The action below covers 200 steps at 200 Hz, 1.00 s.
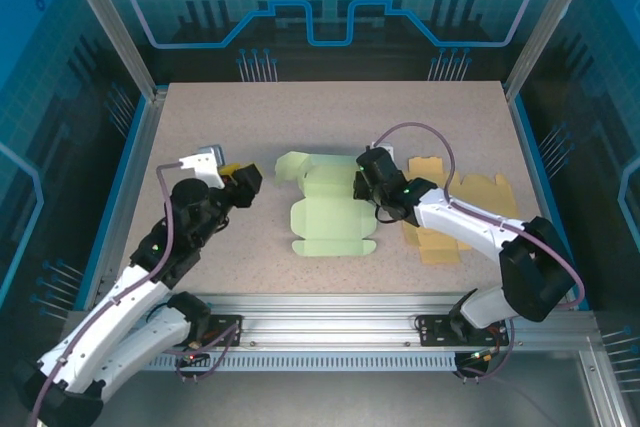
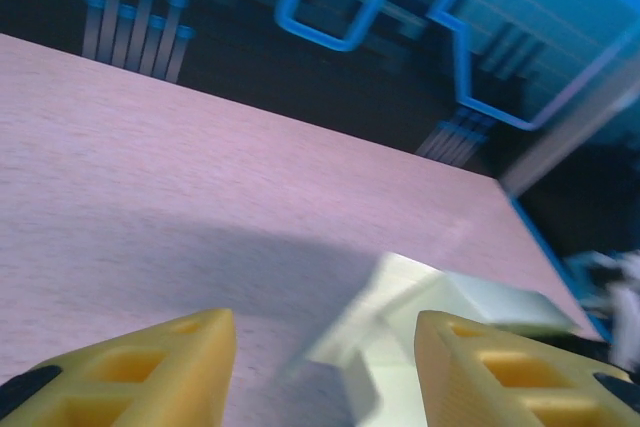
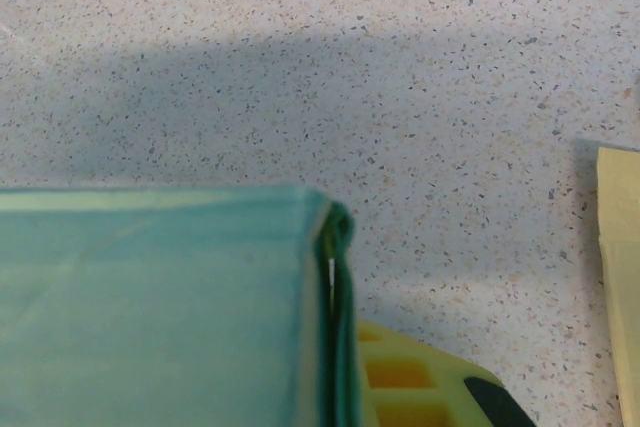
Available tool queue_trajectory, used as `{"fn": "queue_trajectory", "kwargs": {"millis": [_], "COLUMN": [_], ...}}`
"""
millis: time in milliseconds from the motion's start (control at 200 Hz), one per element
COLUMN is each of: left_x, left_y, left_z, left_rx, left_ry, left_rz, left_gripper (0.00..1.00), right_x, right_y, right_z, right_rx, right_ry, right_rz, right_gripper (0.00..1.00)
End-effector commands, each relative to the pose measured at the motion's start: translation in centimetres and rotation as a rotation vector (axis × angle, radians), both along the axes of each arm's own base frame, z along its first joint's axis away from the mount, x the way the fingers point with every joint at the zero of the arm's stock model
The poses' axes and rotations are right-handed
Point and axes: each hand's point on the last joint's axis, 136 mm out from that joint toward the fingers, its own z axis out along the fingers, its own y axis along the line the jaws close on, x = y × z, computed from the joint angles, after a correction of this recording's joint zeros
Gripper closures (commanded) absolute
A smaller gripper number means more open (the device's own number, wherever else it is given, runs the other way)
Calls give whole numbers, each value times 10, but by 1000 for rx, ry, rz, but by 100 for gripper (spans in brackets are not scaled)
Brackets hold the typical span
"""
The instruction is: Fold the paper box
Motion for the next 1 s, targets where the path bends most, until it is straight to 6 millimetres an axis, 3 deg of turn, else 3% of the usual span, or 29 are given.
{"fn": "queue_trajectory", "kwargs": {"millis": [0,275,435,585,800,995], "left_x": [19,78,97,92,69,54], "left_y": [26,23,-8,-38,-75,-88], "left_z": [-8,-35,-51,-65,-92,-106], "left_rx": [74,43,39,-18,5,-33], "left_ry": [30,65,84,99,136,142], "left_rz": [110,41,-124,-277,-420,-455], "left_gripper": [48,42,41,38,38,38], "right_x": [-7,-13,-14,-11,-4,2], "right_y": [7,15,15,10,10,7], "right_z": [9,7,5,3,0,0], "right_rx": [20,39,35,3,-18,-24], "right_ry": [-17,-4,2,14,25,28], "right_rz": [38,78,79,51,36,18], "right_gripper": [100,100,100,100,100,100]}}
